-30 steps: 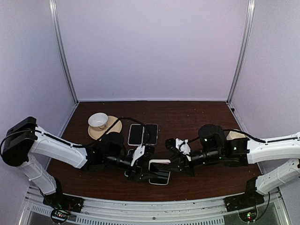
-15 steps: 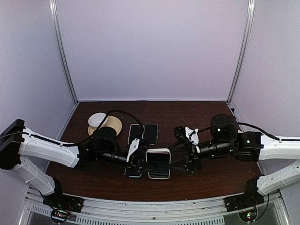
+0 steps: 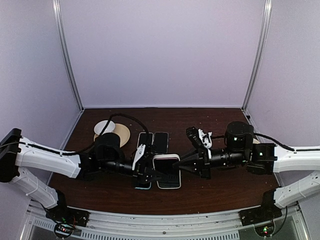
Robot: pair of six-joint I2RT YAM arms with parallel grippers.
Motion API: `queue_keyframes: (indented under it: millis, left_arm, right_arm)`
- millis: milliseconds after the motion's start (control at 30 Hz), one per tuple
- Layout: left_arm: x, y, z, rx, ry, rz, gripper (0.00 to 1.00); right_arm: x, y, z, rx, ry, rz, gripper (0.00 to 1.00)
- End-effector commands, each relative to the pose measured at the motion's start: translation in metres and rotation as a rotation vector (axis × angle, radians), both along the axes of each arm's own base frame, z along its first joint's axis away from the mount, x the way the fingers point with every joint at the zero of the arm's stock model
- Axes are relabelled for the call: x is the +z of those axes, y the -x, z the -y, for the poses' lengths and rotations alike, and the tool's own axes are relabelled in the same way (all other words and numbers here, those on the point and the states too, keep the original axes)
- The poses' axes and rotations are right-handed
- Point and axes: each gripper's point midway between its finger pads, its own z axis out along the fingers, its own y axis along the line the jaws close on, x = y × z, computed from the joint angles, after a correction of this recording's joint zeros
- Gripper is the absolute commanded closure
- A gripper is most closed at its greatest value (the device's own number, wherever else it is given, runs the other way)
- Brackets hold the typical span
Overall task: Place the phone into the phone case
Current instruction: Press the phone case against the phone.
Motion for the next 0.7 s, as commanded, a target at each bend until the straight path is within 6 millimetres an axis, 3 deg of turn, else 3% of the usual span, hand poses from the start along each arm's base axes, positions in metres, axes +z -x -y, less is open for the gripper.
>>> queue_keyframes:
  millis: [0,33,67,133,167,233,333,467,500,567,600,667]
  left_arm:
    - [0.04,0.003,0.002,-0.02,0.122,0.063,1.0]
    - [0.04,0.004,0.002,-0.021,0.12,0.061,1.0]
    - [0.04,0.004,0.003,-0.021,0.119,0.058,0.93]
    - [0.041,0.003,0.004,-0.015,0.12,0.051,0.69]
    - [0.042,0.002,0.004,-0.009,0.121,0.049,0.62]
    - [0.043,0.0,0.004,0.002,0.123,0.047,0.58]
    - [0.043,-0.003,0.005,0.021,0.121,0.042,0.66]
    - [0.045,-0.003,0.005,0.026,0.124,0.031,0.98]
    - [0.046,-0.004,0.004,0.028,0.126,0.03,1.0]
    - [0.045,-0.004,0.004,0.032,0.126,0.032,1.0]
    - [0.045,-0.004,0.003,0.034,0.129,0.038,1.0]
    - [0.045,-0.004,0.003,0.035,0.126,0.041,1.0]
  right_arm:
    - [0.023,0.0,-0.001,0.008,-0.064,0.002,1.0]
    - [0.026,0.0,0.0,0.007,-0.078,0.004,1.0]
    - [0.029,0.0,0.0,0.003,-0.09,0.009,1.0]
    - [0.033,-0.001,0.001,-0.007,-0.096,0.015,1.0]
    - [0.034,-0.003,0.001,-0.016,-0.091,0.017,1.0]
    - [0.035,-0.006,0.002,-0.032,-0.082,0.026,1.0]
    - [0.037,-0.006,0.002,-0.038,-0.087,0.041,1.0]
    - [0.037,-0.006,0.003,-0.035,-0.074,0.047,1.0]
    - [0.036,-0.006,0.003,-0.034,-0.068,0.048,0.99]
    - [0.035,-0.006,0.005,-0.04,-0.064,0.045,0.7]
    - [0.035,-0.006,0.006,-0.042,-0.063,0.047,0.62]
    - [0.036,-0.006,0.006,-0.045,-0.067,0.047,0.57]
